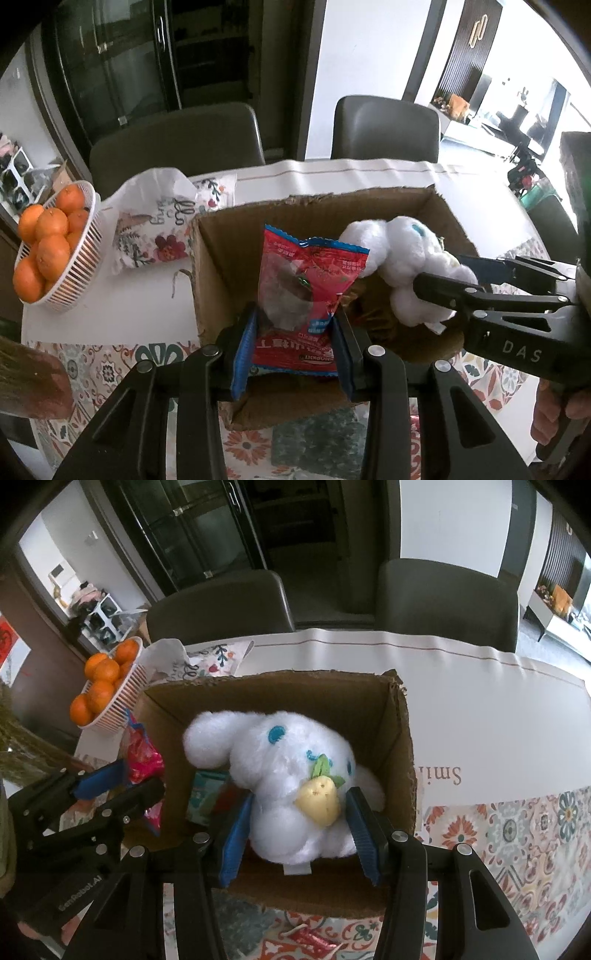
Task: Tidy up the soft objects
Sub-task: 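Open both tools to drop the plush toy and packet into the box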
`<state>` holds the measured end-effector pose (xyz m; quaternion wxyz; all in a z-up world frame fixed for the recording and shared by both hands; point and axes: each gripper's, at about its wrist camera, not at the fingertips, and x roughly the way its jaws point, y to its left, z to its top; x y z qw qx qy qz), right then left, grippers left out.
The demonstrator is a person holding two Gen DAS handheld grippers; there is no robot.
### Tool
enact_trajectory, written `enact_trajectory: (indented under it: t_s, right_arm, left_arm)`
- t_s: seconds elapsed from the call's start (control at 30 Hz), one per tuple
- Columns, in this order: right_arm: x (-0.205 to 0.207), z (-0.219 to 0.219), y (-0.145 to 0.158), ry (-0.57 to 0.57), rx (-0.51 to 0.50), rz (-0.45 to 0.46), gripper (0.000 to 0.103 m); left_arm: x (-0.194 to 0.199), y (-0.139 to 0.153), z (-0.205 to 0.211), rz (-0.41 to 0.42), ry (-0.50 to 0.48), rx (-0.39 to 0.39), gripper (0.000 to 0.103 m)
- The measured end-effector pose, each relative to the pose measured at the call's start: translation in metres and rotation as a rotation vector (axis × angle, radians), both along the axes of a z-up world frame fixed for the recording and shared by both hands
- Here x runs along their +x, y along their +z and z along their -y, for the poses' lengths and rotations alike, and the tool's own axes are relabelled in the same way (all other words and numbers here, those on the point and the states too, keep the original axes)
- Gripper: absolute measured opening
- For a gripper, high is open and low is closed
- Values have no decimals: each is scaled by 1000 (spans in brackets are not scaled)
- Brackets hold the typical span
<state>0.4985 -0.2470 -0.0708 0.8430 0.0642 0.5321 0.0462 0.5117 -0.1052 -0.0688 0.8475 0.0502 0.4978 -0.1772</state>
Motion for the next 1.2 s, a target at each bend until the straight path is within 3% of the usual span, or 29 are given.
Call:
enact_trajectory:
  t_s: [0.1, 0.17, 0.57, 1.2]
  right_arm:
    - [2, 1, -2, -11, 0, 0, 54]
    - [4, 2, -3, -15, 6, -7, 55]
    - [-14, 6, 9, -37, -1, 27, 55]
    - [-90, -4, 54, -33, -69, 177, 55]
  left_arm:
    - [3, -5, 0, -16, 1, 4, 48]
    - [6, -8, 1, -25, 0, 8, 60]
    - [-9, 2, 2, -26, 10, 8, 61]
    - [-84, 41, -12, 60, 31, 31, 69]
